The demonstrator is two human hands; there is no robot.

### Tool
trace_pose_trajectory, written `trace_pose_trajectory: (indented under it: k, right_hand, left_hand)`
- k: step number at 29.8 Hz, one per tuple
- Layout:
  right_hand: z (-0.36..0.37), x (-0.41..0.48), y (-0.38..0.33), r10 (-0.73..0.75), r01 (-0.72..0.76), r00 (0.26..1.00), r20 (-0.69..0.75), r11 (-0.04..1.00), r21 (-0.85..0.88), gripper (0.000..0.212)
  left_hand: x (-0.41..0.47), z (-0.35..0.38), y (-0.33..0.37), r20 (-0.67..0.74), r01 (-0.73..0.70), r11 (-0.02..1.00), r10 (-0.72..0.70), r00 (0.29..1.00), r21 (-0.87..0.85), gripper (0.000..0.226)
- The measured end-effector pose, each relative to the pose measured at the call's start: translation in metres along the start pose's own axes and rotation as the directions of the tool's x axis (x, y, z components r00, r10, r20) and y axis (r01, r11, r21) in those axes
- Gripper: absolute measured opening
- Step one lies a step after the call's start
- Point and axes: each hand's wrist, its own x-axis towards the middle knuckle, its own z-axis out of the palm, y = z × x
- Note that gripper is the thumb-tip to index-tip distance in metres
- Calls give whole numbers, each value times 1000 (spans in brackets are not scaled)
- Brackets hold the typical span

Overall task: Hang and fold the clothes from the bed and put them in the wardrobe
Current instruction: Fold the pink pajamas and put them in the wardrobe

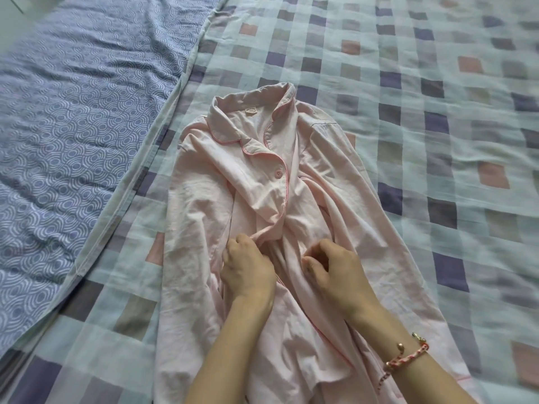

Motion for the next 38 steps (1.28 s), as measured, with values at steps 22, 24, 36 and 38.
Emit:
trace_pose_trajectory:
  k: [22,24,36,38]
  right_hand:
    - [-23,-31,-16,95,-95,995,15,943,320,12]
    - [-19,-32,-15,83,-76,996,-15,962,263,13]
    - [-15,-36,-16,202,-181,979,8,859,479,10]
    - [-15,-36,-16,197,-167,980,-8,849,501,11]
  left_hand:
    - [-67,-12,-9,379,263,616,62,923,-742,11]
    - [-69,-14,-10,345,222,609,91,934,-761,10]
    - [-75,-8,-9,213,104,597,114,970,-795,17]
    - [-75,-8,-9,205,98,600,113,972,-794,16]
